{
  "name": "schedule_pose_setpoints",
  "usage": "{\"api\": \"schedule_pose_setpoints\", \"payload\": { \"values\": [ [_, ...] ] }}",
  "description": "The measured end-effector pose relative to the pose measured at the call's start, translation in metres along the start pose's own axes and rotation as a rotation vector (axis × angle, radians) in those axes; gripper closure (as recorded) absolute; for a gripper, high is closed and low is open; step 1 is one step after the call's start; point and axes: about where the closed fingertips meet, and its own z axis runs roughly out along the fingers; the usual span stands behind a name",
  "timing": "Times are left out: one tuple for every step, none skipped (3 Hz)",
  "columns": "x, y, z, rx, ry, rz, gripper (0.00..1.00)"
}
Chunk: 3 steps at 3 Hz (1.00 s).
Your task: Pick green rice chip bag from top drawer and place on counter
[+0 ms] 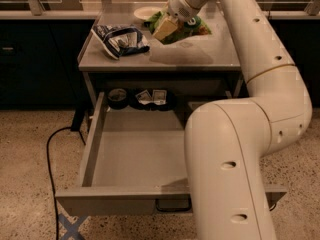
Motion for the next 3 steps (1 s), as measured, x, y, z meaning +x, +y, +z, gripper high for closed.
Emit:
{"api": "schedule_pose_setpoints", "payload": {
  "values": [
    [0.028, -0.013, 0.014, 0.025, 0.004, 0.041, 1.0],
    [0.028, -0.013, 0.015, 0.024, 0.003, 0.043, 1.0],
    [0.052, -0.032, 0.011, 0.096, 0.039, 0.053, 1.0]
  ]
}}
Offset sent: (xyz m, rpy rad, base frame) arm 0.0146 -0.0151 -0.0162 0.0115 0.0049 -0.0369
